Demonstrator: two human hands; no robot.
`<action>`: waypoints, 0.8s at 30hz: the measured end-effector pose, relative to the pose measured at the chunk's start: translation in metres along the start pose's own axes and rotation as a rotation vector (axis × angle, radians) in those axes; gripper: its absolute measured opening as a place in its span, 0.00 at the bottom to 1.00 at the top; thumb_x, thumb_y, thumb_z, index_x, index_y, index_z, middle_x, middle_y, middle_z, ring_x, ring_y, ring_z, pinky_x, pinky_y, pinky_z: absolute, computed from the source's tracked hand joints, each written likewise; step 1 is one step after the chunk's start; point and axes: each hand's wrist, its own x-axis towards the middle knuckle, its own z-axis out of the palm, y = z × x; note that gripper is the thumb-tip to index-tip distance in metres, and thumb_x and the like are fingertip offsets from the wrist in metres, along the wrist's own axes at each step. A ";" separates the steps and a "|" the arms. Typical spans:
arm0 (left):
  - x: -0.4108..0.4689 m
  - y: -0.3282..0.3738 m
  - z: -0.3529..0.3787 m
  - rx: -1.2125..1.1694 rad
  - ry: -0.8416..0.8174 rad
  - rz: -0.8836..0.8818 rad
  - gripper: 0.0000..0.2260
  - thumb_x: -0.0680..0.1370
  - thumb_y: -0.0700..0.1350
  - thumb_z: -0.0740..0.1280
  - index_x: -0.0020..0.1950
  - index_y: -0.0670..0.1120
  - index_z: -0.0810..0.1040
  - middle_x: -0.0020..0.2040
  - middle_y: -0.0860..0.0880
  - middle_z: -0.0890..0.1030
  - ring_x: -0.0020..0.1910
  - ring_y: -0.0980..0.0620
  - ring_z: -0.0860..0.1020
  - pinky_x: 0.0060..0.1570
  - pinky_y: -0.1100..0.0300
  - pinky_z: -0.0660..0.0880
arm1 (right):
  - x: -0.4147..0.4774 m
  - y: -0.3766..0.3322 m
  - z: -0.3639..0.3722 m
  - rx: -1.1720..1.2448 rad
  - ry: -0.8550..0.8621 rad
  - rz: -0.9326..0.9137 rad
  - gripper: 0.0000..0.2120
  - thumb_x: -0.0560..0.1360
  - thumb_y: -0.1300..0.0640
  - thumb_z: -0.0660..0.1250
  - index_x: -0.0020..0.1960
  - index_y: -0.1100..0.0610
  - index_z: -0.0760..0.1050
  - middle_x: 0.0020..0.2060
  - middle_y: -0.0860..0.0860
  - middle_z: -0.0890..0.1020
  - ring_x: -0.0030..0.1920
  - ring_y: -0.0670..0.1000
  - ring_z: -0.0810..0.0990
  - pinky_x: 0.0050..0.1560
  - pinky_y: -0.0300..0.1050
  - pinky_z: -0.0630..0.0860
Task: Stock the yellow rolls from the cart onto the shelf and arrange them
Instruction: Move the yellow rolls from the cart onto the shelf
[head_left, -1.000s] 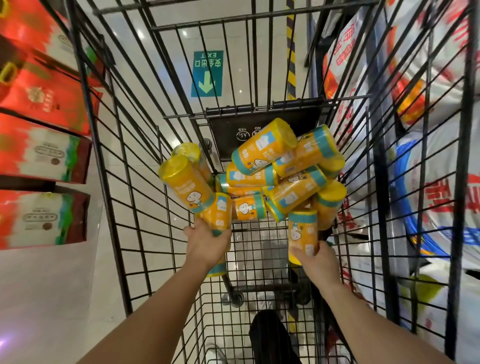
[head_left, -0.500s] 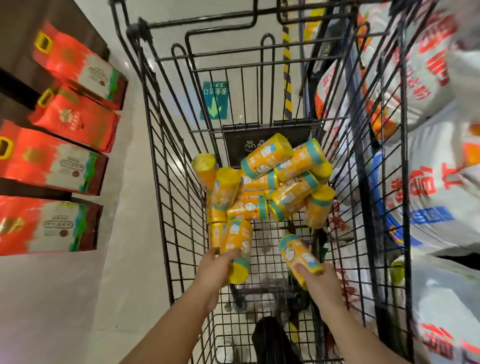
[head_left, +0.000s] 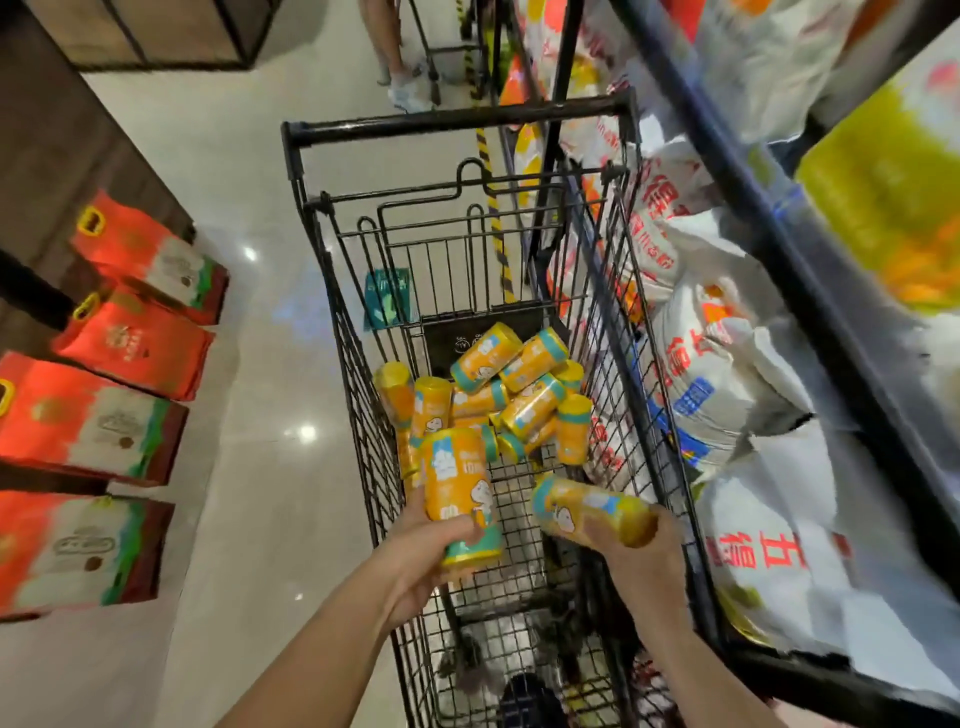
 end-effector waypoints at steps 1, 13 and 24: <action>-0.012 0.001 0.000 -0.011 -0.008 0.017 0.28 0.72 0.28 0.68 0.67 0.50 0.68 0.58 0.42 0.81 0.55 0.40 0.81 0.47 0.47 0.81 | -0.012 -0.006 -0.007 0.008 0.019 -0.047 0.26 0.68 0.52 0.79 0.59 0.52 0.68 0.51 0.50 0.76 0.49 0.52 0.77 0.53 0.51 0.77; -0.141 0.033 0.024 -0.139 -0.188 0.185 0.29 0.65 0.57 0.73 0.63 0.50 0.76 0.50 0.43 0.85 0.41 0.45 0.83 0.30 0.56 0.78 | -0.148 -0.070 -0.069 0.318 0.154 -0.301 0.31 0.65 0.67 0.79 0.61 0.52 0.69 0.49 0.48 0.78 0.42 0.39 0.78 0.41 0.31 0.75; -0.232 0.053 0.064 0.057 -0.349 0.431 0.20 0.72 0.51 0.72 0.62 0.49 0.76 0.54 0.43 0.85 0.53 0.41 0.84 0.50 0.43 0.81 | -0.249 -0.116 -0.154 0.612 0.238 -0.434 0.19 0.69 0.66 0.76 0.56 0.53 0.75 0.47 0.52 0.83 0.44 0.46 0.83 0.45 0.41 0.78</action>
